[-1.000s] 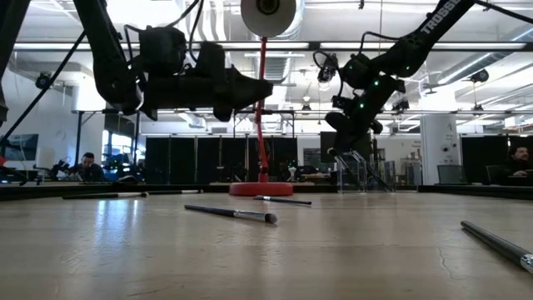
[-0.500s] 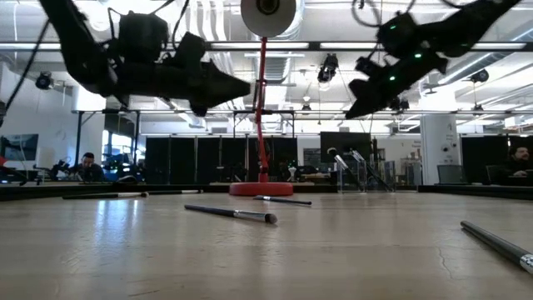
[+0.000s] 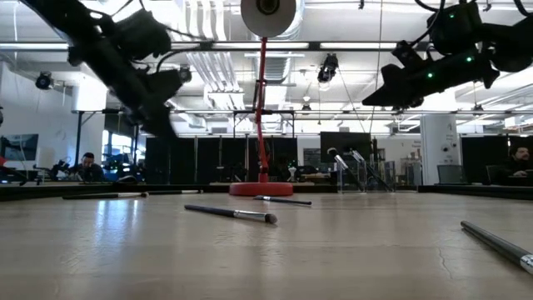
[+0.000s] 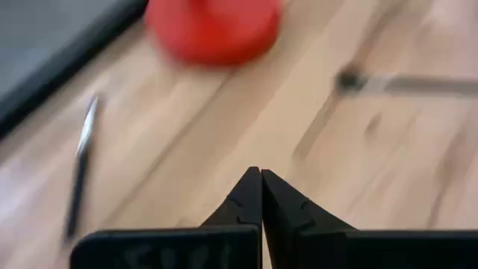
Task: Sort items
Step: Put the black foundation brush into the transparent organizer
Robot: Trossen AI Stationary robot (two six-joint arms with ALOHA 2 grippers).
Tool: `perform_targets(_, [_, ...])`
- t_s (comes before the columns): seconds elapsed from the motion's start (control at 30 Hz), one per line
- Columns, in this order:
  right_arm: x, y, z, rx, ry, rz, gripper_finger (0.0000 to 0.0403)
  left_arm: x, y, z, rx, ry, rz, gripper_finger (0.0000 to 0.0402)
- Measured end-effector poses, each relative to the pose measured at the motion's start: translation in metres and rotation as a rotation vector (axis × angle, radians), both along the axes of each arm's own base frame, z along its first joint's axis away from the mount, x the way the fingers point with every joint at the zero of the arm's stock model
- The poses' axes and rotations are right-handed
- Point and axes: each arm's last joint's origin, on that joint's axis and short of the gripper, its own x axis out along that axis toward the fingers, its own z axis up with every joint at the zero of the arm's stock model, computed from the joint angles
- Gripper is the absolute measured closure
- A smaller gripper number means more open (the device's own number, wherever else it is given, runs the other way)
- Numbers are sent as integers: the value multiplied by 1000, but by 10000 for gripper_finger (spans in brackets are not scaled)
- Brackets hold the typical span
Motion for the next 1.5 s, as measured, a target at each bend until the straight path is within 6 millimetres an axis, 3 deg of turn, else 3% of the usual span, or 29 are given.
perform_targets(0.17, [-2, 1, -1, -3, -6, 4, 394, -13, 2, -6, -123, 133, 156, 397])
perform_targets(0.37, [0, 2, 0, -5, -8, 17, 394, -25, 23, -20, -179, 201, 260, 384])
perform_targets(0.57, [0, 2, 1, -7, -8, 24, 394, -29, 41, -31, -219, 256, 280, 346])
perform_targets(0.77, [0, 2, 1, -6, -8, 23, 394, -20, 46, -44, -209, 271, 230, 331])
perform_targets(1.3, [0, 2, 0, -3, -6, 23, 394, -14, 52, -62, -170, 355, 242, 331])
perform_targets(1.5, [0, 2, 0, -3, -6, 23, 394, -13, 52, -64, -179, 365, 235, 376])
